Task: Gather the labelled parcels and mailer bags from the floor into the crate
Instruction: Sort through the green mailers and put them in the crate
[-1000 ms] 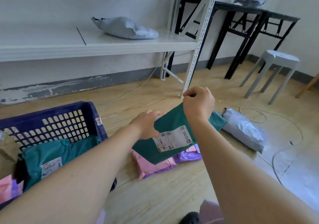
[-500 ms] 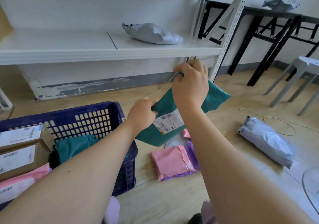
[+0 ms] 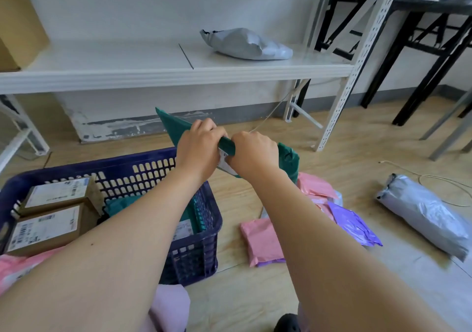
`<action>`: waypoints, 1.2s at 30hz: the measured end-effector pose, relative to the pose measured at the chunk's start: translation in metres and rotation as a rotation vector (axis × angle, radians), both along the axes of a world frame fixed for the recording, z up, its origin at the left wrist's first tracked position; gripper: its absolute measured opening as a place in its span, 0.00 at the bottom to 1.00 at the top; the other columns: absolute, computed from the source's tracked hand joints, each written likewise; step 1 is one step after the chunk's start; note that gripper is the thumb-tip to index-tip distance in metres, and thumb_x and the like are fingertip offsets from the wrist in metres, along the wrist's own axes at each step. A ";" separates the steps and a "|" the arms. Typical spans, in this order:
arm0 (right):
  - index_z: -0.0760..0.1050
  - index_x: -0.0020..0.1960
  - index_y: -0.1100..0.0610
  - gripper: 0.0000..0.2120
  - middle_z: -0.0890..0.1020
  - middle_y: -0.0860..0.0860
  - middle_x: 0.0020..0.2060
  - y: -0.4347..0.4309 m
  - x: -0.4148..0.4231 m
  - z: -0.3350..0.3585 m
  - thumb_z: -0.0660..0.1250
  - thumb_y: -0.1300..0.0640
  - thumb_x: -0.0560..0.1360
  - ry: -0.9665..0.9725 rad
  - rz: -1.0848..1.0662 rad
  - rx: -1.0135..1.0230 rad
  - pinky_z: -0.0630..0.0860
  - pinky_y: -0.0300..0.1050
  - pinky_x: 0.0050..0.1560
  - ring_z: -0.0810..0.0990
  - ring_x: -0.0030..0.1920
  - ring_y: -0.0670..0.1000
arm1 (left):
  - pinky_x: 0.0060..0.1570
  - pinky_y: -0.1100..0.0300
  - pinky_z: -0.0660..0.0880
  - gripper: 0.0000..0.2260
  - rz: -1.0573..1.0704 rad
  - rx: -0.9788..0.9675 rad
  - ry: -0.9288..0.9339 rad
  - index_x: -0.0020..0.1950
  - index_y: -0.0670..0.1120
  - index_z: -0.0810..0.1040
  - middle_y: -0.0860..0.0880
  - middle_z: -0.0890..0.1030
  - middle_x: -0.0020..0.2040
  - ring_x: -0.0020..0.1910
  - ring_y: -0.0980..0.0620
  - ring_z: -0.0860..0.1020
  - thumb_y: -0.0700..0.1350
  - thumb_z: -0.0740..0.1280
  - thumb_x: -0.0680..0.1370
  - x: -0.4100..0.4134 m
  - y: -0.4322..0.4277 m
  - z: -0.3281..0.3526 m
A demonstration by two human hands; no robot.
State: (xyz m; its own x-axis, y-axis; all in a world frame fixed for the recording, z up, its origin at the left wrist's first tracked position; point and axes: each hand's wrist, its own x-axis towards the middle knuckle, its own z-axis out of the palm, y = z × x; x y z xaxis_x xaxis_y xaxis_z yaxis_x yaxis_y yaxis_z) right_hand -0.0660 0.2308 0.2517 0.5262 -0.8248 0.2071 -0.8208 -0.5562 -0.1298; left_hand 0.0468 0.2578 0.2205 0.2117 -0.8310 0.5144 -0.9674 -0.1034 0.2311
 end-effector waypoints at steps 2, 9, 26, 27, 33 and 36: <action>0.75 0.56 0.54 0.09 0.81 0.53 0.48 0.000 0.012 -0.006 0.61 0.55 0.77 -0.038 0.022 -0.015 0.65 0.44 0.39 0.78 0.46 0.57 | 0.45 0.53 0.66 0.16 -0.009 -0.021 -0.003 0.55 0.43 0.80 0.45 0.76 0.53 0.56 0.44 0.71 0.30 0.60 0.74 0.011 0.003 -0.002; 0.77 0.51 0.57 0.09 0.78 0.54 0.40 0.000 0.040 -0.021 0.58 0.56 0.79 -0.228 -0.038 0.171 0.64 0.44 0.38 0.73 0.40 0.57 | 0.52 0.55 0.69 0.20 0.143 -0.103 0.167 0.65 0.44 0.73 0.45 0.71 0.62 0.62 0.46 0.69 0.49 0.69 0.75 0.046 0.020 -0.011; 0.72 0.39 0.57 0.09 0.76 0.53 0.32 -0.006 0.116 -0.117 0.63 0.66 0.76 -0.910 -0.218 1.172 0.79 0.42 0.36 0.74 0.31 0.49 | 0.56 0.47 0.77 0.23 0.557 -0.100 1.765 0.55 0.46 0.79 0.46 0.83 0.50 0.49 0.44 0.82 0.57 0.75 0.66 0.149 0.030 -0.097; 0.72 0.40 0.58 0.07 0.77 0.55 0.33 -0.008 0.118 -0.127 0.64 0.66 0.75 -0.804 -0.236 1.151 0.80 0.48 0.39 0.76 0.33 0.53 | 0.55 0.48 0.78 0.20 0.571 -0.077 1.757 0.55 0.45 0.79 0.45 0.83 0.49 0.48 0.44 0.82 0.54 0.75 0.68 0.152 0.028 -0.105; 0.69 0.47 0.61 0.02 0.78 0.59 0.43 -0.024 0.114 -0.155 0.61 0.65 0.74 -0.191 -0.230 0.903 0.68 0.41 0.26 0.75 0.37 0.55 | 0.57 0.44 0.77 0.25 0.542 0.157 1.605 0.59 0.46 0.76 0.45 0.83 0.54 0.51 0.44 0.82 0.46 0.78 0.65 0.155 0.014 -0.157; 0.68 0.49 0.63 0.03 0.76 0.56 0.42 -0.031 0.122 -0.161 0.58 0.65 0.76 -0.089 -0.178 0.861 0.69 0.41 0.32 0.76 0.38 0.53 | 0.55 0.44 0.77 0.29 0.561 0.210 1.641 0.61 0.45 0.73 0.45 0.82 0.55 0.51 0.43 0.81 0.49 0.79 0.65 0.154 0.011 -0.178</action>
State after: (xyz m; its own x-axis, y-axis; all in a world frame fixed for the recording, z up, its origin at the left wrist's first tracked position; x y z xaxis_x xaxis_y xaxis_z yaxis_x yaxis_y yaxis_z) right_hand 0.0557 0.2000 0.0904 0.3863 -0.7817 -0.4895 -0.8529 -0.1006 -0.5123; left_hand 0.2005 0.2689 0.0427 0.6178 -0.5000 -0.6069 0.3962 -0.4688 0.7895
